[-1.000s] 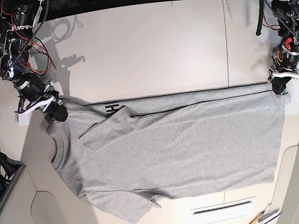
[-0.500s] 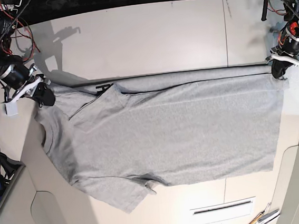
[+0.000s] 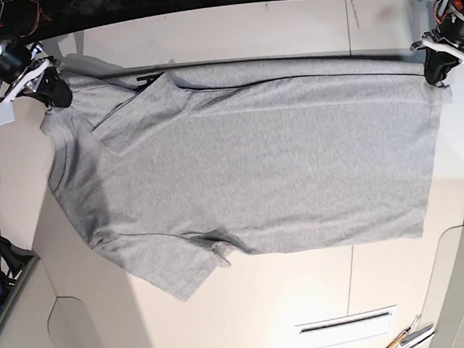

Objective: Fold the T-shirt properly
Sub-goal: 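Drag the folded edge with both grippers and release it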

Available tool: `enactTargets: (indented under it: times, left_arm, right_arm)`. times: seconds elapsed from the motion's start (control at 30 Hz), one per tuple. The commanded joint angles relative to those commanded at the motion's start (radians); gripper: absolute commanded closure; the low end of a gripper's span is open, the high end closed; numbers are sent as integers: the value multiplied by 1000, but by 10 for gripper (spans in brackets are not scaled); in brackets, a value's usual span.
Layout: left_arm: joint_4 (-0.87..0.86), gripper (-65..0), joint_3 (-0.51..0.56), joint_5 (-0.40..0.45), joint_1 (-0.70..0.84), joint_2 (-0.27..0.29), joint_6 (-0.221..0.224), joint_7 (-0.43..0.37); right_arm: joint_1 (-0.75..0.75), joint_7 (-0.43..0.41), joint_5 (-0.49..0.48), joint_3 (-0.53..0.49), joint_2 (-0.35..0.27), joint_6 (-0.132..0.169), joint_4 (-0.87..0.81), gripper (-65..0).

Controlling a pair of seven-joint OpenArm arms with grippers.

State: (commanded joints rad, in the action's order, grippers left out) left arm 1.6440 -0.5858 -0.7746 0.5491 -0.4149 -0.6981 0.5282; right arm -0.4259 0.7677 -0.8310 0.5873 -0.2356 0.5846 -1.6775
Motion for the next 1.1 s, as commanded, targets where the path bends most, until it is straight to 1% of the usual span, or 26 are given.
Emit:
enactTargets:
  times: [0.17, 0.2, 0.3, 0.37, 0.47, 0.53, 0.57, 0.6, 0.63, 0.67, 0.7, 0.73, 0.77, 0.83, 0.97, 1.1]
  left_arm:
    - [8, 0, 0, 0, 45, 0, 0, 0]
    - [8, 0, 0, -1, 51, 0, 0, 0]
    - [8, 0, 0, -25, 58, 2, 0, 8]
    - [8, 0, 0, -37, 58, 2, 0, 25]
    - [8, 0, 0, -53, 58, 2, 0, 74]
    - [8, 0, 0, -60, 58, 2, 0, 87]
    - [8, 0, 0, -60, 58, 2, 0, 86]
    - [8, -5, 0, -60, 58, 2, 0, 86]
    - [8, -83, 0, -60, 58, 2, 0, 86]
    - [8, -162, 0, -60, 58, 2, 0, 86]
    - [8, -236, 0, -60, 58, 2, 0, 86]
    - [8, -289, -1, -60, 58, 2, 0, 86]
    - [8, -316, -5, -60, 58, 2, 0, 85]
    - [8, -318, -31, -72, 58, 2, 0, 82]
    - [8, -318, -129, -125, 58, 2, 0, 82]
    - [8, -319, -197, -167, 57, -1, 0, 82]
  right_arm:
    - [-10, 51, -27, 45, 0, 1, 0, 0]
    - [-14, 52, -31, 52, -1, 6, 0, 0]
    - [-32, 51, -35, 66, 0, 6, 0, 0]
    - [-39, 51, -37, 66, 0, 6, 0, 0]
    - [-40, 52, -32, 66, 0, 5, 0, 0]
    - [-40, 51, -24, 66, 0, 2, 0, 0]
    - [-39, 51, -22, 66, 0, 2, 0, -30]
    - [-40, 51, -22, 66, 0, 2, 0, -106]
    - [-40, 51, -22, 66, 0, 2, 0, -186]
    - [-40, 51, -22, 66, 0, -2, 0, -247]
    - [-40, 46, -22, 68, 0, -5, 0, -289]
    - [-39, 39, -23, 71, 0, -5, 0, -301]
    - [-36, 37, -26, 78, 0, -5, 0, -301]
    - [-23, 37, -29, 103, -2, -5, 0, -301]
    - [22, 36, -33, 180, -8, -5, 0, -300]
    - [80, 1, -16, 198, -43, -6, 0, -301]
